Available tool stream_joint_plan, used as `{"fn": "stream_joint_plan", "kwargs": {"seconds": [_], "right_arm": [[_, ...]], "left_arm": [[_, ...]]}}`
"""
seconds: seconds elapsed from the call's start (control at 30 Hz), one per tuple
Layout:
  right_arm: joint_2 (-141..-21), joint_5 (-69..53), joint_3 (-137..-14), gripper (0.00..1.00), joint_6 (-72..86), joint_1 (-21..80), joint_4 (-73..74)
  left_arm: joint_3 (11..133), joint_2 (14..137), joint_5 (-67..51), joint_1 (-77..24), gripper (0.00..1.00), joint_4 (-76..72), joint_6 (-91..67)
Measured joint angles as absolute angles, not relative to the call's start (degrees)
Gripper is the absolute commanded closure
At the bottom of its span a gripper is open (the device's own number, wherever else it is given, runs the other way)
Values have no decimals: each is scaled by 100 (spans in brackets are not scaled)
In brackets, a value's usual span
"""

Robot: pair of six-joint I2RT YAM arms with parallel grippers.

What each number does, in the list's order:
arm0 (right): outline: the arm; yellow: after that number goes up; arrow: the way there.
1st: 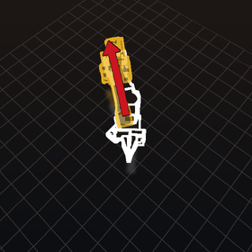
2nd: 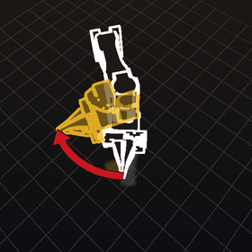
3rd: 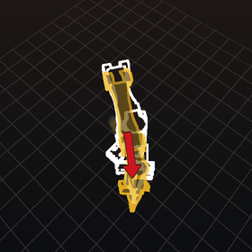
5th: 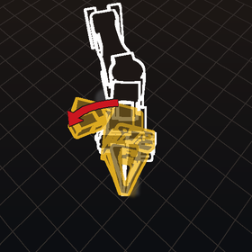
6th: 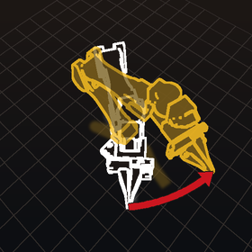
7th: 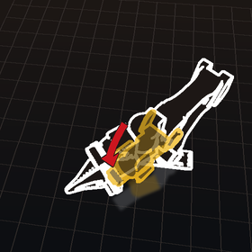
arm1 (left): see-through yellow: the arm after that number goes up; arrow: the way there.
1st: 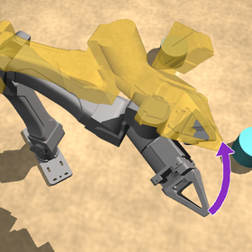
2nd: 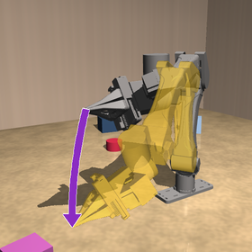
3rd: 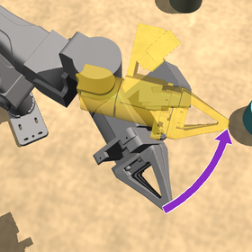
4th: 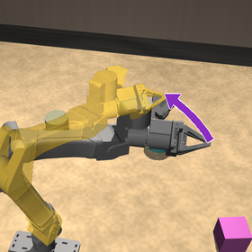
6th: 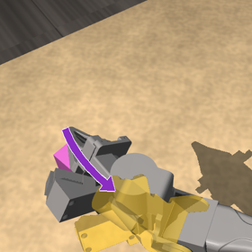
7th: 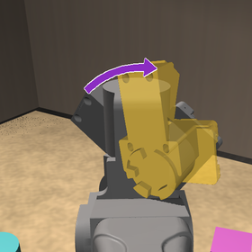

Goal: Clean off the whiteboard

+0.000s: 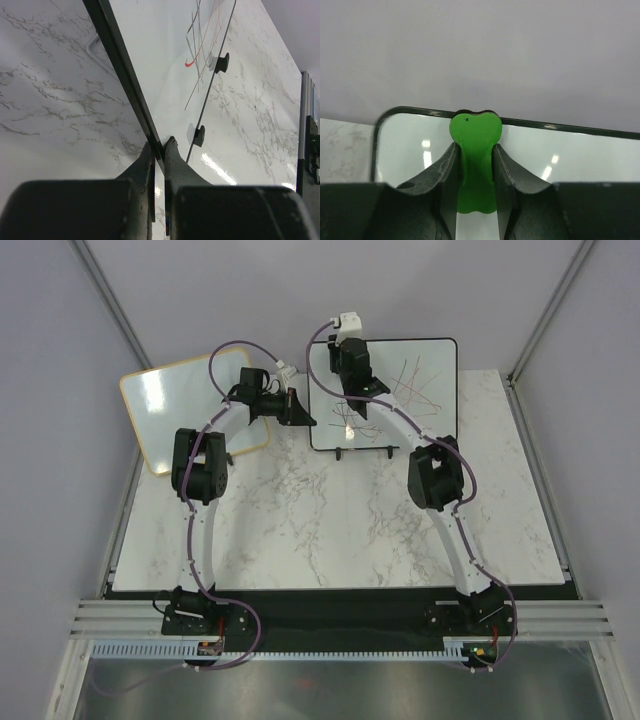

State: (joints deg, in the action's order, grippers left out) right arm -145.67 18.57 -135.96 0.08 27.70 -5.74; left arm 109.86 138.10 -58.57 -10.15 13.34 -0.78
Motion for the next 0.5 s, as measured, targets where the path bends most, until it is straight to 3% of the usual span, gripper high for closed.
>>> {"fn": "stream_joint_plan", "kwargs": {"seconds": [0.17,0.5], "right_arm": [[-14118,2180,-13010,100,19,2340,-552],[-14016,2392,-12962,100,60,1887,-451]], "left_arm": [[10986,13806,-5863,-1020,98,1337,-78],[10984,13806,-5865,-1022,98,1365,-78]]}}
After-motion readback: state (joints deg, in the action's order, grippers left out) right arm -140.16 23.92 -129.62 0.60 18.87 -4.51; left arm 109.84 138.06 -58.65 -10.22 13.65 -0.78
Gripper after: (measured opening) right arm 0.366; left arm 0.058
